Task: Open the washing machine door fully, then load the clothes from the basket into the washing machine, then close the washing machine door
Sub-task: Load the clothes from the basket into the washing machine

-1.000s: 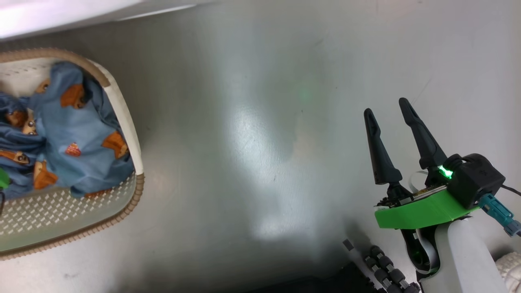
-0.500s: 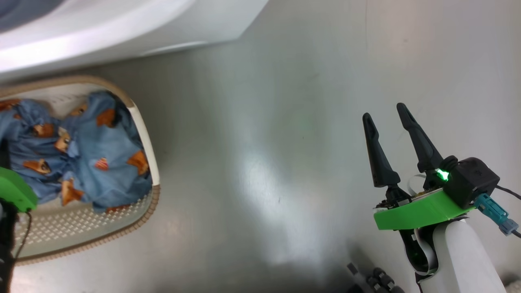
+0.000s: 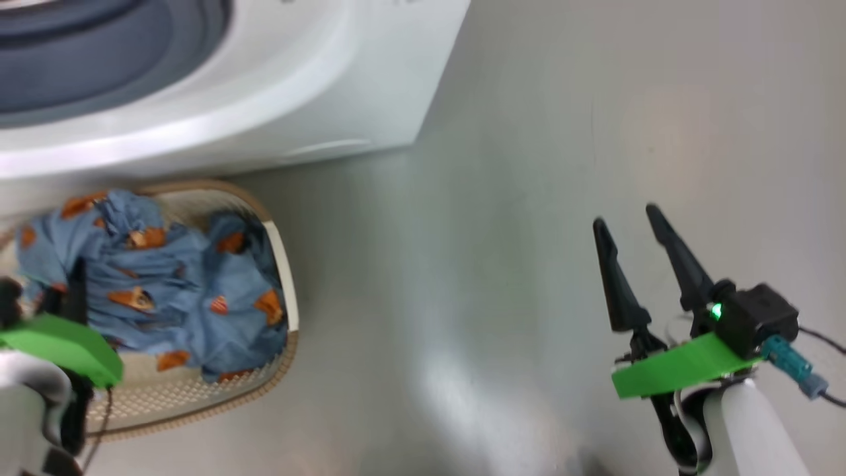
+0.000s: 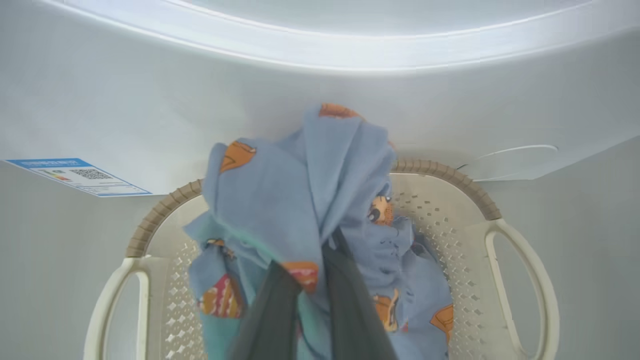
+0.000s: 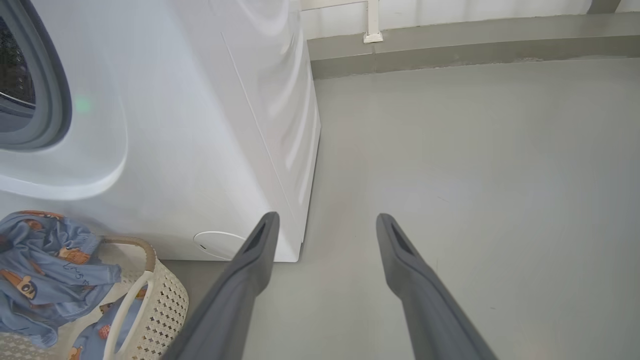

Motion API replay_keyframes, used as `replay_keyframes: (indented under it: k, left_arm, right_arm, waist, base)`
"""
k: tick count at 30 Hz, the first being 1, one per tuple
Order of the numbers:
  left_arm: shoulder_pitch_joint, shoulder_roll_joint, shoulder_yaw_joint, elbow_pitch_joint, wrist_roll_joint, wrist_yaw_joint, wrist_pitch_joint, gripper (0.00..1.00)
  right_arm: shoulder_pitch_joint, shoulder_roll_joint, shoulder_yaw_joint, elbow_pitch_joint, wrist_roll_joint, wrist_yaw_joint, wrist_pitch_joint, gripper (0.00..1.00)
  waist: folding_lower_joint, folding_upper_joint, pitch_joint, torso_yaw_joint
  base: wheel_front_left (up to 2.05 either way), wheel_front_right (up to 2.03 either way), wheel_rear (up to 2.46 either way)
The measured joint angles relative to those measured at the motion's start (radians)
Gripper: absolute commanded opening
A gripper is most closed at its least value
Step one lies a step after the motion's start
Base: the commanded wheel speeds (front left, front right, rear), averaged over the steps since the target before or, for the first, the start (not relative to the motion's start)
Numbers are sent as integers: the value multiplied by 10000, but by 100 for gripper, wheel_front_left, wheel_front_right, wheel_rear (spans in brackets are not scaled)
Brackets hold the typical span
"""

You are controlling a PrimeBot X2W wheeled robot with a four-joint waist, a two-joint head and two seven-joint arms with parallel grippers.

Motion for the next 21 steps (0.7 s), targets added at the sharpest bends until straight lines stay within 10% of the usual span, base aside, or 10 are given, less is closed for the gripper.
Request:
replay_keyframes:
  k: [21]
  left_arm:
    - [3853,-884,1254,-4978,1181,585,0,0]
  right_arm:
    - [1459,8,-280,408,-198,0,2,100]
  waist:
    - [0,0,-3229,563]
  base:
    - [0,0,0]
